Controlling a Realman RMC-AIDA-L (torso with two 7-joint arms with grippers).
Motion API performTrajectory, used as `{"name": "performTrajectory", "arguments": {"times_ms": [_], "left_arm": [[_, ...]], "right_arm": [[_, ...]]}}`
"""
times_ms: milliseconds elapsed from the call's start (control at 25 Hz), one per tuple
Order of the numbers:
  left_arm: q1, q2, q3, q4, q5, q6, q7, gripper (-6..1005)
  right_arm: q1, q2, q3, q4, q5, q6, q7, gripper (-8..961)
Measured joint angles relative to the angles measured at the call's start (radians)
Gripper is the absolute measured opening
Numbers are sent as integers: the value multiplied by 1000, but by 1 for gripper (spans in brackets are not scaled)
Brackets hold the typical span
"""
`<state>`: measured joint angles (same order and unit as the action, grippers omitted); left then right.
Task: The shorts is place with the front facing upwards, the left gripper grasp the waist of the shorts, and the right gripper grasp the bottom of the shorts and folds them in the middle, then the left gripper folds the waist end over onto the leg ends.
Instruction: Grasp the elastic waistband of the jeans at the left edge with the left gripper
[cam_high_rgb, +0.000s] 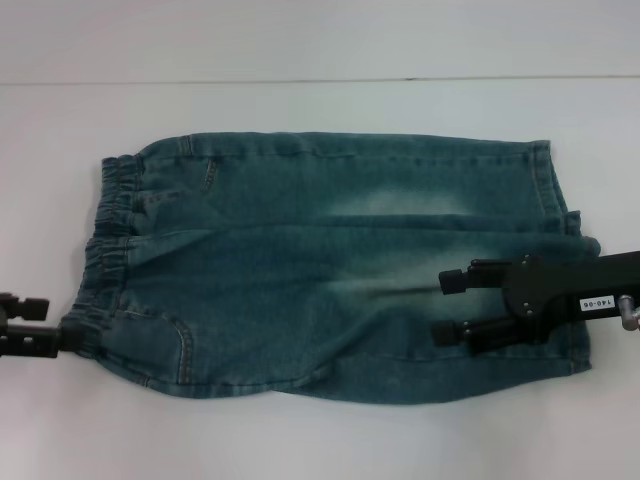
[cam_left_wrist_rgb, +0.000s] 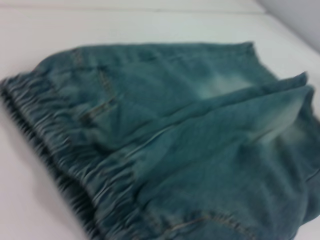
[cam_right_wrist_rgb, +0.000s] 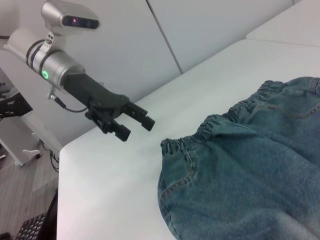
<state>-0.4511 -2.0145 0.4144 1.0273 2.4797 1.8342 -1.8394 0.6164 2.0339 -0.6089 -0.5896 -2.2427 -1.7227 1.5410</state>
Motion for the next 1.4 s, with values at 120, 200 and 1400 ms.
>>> {"name": "performTrajectory", "arguments": {"times_ms": [120,200,1400], "left_arm": [[2,0,-6,-5,34,-24,-1,886],[5,-3,-5,-10,40,-41,-1,884],[-59,-16,55,-147,109,-180,-12,855]], "right_arm": [[1,0,0,-2,0,2,2,955],[3,0,0,-2,1,5,2,955],[0,5,0,7,0,14,-9,955]]}}
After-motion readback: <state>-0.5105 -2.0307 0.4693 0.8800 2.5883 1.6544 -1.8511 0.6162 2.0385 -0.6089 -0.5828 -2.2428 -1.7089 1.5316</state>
